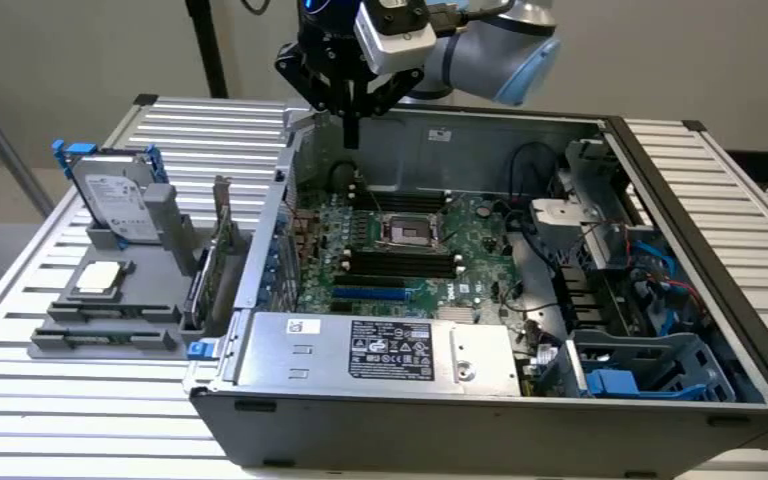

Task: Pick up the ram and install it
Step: 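Reach for the ram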

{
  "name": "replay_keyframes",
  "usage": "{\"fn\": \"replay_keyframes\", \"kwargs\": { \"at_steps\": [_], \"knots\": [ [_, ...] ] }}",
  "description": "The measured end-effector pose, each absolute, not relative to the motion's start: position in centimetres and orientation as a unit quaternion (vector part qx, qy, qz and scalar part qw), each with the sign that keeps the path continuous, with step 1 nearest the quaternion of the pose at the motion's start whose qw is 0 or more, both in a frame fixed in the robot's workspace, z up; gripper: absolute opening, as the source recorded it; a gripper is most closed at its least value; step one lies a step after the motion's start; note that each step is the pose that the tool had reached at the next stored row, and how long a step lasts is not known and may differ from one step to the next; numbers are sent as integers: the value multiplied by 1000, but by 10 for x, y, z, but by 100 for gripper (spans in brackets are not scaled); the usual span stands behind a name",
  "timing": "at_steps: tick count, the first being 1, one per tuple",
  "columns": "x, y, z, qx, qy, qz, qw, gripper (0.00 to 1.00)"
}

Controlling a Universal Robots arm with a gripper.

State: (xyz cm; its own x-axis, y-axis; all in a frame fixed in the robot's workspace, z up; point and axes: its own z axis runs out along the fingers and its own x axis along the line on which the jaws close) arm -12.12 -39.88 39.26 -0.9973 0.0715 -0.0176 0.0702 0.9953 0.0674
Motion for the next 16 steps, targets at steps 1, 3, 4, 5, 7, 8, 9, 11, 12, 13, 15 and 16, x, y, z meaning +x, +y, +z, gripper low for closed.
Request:
{"fn": "replay_keyframes", "kwargs": {
  "at_steps": [1,3,4,5,7,8,9,11,12,13,15,16],
  "knots": [
    [-121,-399,393,35,999,34,10,11],
    [-121,-399,393,35,999,34,10,11],
    [-121,-399,393,35,999,34,10,11],
    [-121,-399,393,35,999,34,10,11],
    [-124,-399,393,36,999,34,9,11],
    [-127,-399,393,36,999,34,8,11],
    [-130,-400,392,36,999,34,8,11],
    [-138,-400,392,36,999,34,7,11],
    [-142,-401,392,36,999,34,7,11],
    [-147,-401,392,36,999,34,7,11],
    [-156,-403,392,36,999,34,7,11],
    [-160,-403,392,36,999,34,7,11]
  ]
}}
